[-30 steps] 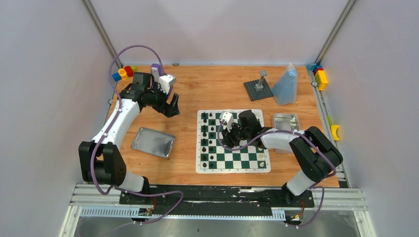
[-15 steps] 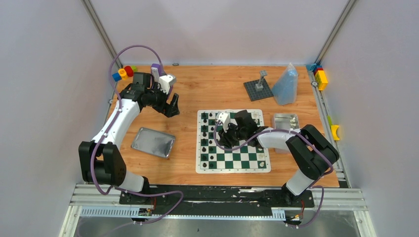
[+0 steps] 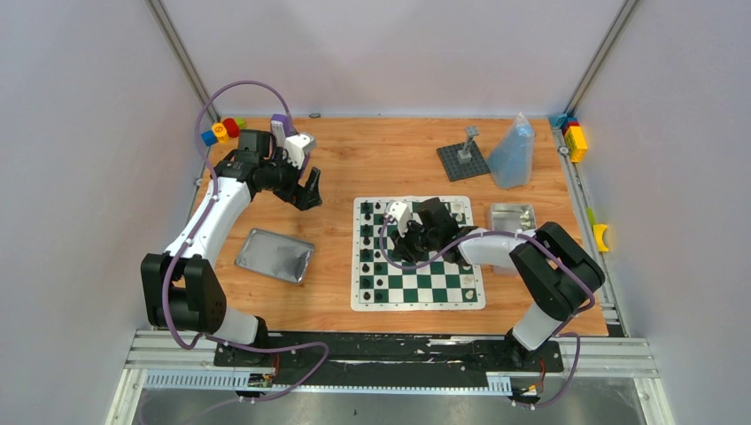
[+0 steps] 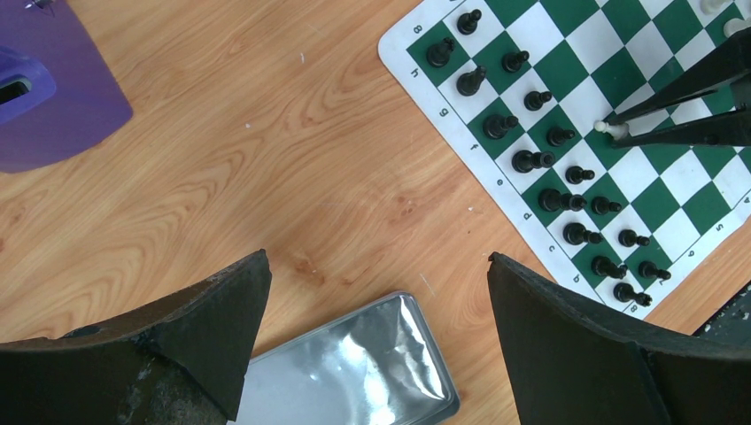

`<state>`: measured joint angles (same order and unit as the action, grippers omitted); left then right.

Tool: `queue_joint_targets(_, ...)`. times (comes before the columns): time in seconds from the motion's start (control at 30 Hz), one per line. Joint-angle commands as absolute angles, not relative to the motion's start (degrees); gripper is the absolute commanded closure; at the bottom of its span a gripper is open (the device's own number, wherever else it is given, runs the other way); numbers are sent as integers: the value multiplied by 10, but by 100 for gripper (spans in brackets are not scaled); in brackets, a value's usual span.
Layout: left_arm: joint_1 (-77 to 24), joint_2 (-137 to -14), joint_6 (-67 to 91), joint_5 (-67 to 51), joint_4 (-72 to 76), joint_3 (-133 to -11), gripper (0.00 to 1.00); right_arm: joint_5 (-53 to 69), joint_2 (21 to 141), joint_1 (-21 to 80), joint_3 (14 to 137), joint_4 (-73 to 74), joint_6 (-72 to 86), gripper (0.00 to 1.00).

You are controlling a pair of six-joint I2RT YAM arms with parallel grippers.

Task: Set up the chess pieces on the board
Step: Adjust the chess piece on the chessboard.

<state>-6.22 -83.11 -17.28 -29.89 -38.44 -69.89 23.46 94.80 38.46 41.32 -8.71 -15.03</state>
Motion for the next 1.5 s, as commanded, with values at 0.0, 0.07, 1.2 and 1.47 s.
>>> queue_joint_targets(0.0,-59,-821,-185,-302,-380,-706,0,224,947,387,435,-81,-148,87)
queue_joint_targets(0.07,-59,-820,-185,-301,-382,-708,0,222,939,388,438,-74,-153,90)
queue_joint_targets(1.2,-241,-1103,106,-730,-369,-946,35,327,708,324,520,109,-278,99)
queue_joint_targets(1.47,-255,-1136,114,-755,-369,-942,44,323,705,324,520,104,-268,99)
